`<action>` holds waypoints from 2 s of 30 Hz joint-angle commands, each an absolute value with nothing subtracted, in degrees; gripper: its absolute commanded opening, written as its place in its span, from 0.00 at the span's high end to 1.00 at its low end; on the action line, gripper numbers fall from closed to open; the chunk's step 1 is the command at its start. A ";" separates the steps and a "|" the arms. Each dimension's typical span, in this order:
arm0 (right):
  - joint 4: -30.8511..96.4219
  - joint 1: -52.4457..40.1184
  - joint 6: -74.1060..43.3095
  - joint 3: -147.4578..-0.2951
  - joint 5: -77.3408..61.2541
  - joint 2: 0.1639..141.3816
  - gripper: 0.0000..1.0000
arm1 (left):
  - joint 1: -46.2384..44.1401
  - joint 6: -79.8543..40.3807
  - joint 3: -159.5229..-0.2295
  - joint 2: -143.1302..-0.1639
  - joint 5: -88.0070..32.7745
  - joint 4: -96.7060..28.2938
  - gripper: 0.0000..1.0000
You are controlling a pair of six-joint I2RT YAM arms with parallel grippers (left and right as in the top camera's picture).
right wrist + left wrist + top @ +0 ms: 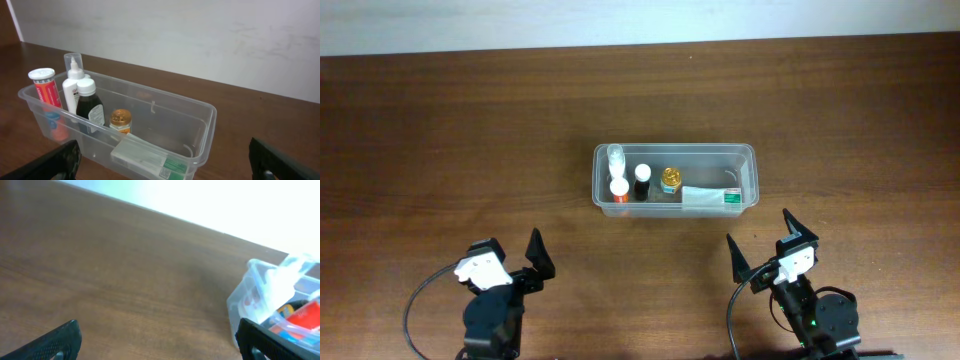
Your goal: Pack container
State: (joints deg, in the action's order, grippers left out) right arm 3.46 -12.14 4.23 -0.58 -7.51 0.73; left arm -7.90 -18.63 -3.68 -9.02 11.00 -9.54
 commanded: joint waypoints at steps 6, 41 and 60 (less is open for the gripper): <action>3.86 -11.92 3.55 -0.32 -6.81 0.30 0.01 | -7.79 -4.93 -1.87 -5.54 7.27 -6.83 0.01; 3.86 -11.92 3.57 -0.32 -6.81 0.30 0.02 | -4.60 1.34 -1.76 -0.30 6.22 -6.66 0.01; 3.86 -11.92 3.55 -0.32 -6.81 0.30 0.02 | -4.60 1.34 -1.76 -0.30 6.22 -6.68 0.00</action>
State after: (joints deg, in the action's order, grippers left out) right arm 3.44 -12.14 4.23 -0.58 -7.49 0.73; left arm -4.89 0.27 -2.42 -0.84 7.01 -6.98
